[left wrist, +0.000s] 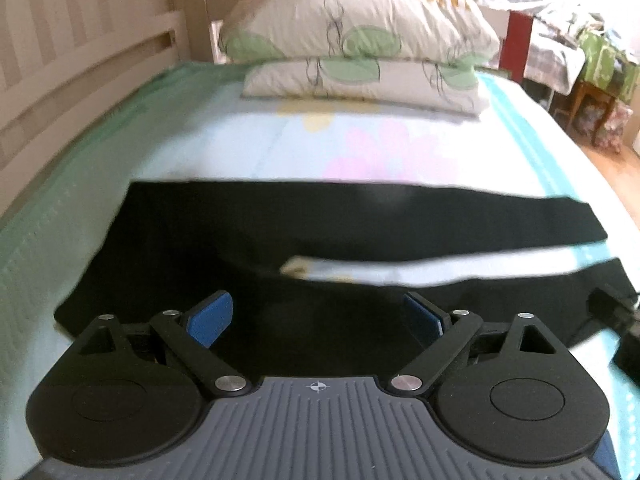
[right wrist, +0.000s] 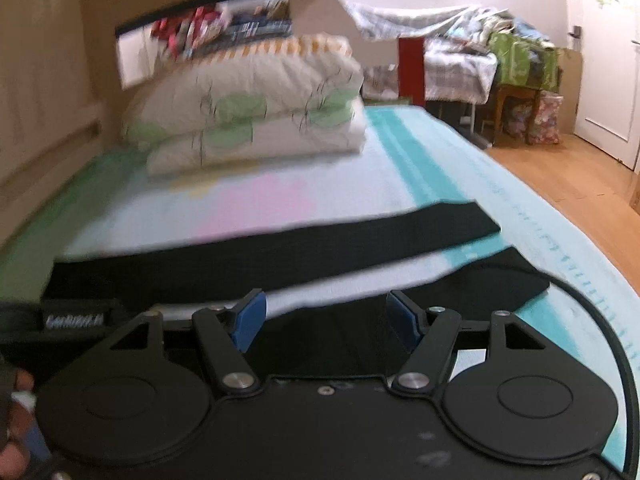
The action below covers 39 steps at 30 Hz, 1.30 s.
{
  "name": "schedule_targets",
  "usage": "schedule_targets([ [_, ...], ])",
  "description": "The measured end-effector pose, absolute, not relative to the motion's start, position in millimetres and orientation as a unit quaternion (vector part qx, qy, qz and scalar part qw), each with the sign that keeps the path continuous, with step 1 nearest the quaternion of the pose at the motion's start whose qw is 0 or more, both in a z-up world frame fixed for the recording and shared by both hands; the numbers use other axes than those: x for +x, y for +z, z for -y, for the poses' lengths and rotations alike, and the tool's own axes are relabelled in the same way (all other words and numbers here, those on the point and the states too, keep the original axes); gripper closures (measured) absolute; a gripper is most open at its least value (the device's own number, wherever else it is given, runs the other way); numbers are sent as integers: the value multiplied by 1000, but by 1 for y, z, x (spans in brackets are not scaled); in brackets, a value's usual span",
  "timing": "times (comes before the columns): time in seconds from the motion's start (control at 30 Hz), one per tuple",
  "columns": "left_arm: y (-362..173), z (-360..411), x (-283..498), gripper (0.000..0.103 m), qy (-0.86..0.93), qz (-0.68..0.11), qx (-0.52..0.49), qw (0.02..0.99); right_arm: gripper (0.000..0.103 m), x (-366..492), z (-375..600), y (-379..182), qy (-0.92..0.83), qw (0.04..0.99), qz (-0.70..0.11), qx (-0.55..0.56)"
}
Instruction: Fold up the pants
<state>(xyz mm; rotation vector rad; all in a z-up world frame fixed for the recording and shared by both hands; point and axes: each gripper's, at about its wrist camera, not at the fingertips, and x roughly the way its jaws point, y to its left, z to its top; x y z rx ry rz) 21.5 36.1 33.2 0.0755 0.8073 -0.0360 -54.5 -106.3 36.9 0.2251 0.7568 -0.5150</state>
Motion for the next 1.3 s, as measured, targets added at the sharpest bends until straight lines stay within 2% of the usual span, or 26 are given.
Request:
schedule_targets([
  [0.13, 39, -40, 32, 11, -14, -388, 33, 921, 33, -49, 121, 39, -273, 894, -316, 163],
  [0.27, 36, -43, 44, 10, -16, -394, 35, 918, 33, -26, 138, 33, -236, 882, -363, 187],
  [0.53, 23, -46, 63, 10, -20, -413, 39, 910, 33, 10, 134, 20, -181, 879, -422, 132],
  [0.63, 20, -49, 70, 10, -17, -415, 38, 909, 33, 21, 137, 13, -182, 877, -421, 148],
  [0.8, 13, -54, 85, 10, -13, -426, 36, 904, 33, 54, 150, -11, -164, 845, -468, 201],
  [1.03, 4, -62, 101, 10, -10, -440, 30, 897, 33, 86, 141, -46, -162, 819, -532, 143],
  [1.17, 3, -71, 104, 10, -4, -437, 21, 899, 33, 88, 143, -59, -193, 820, -517, 152],
  [1.3, 5, -83, 105, 10, 2, -424, 6, 906, 33, 78, 144, -50, -237, 860, -425, 157],
])
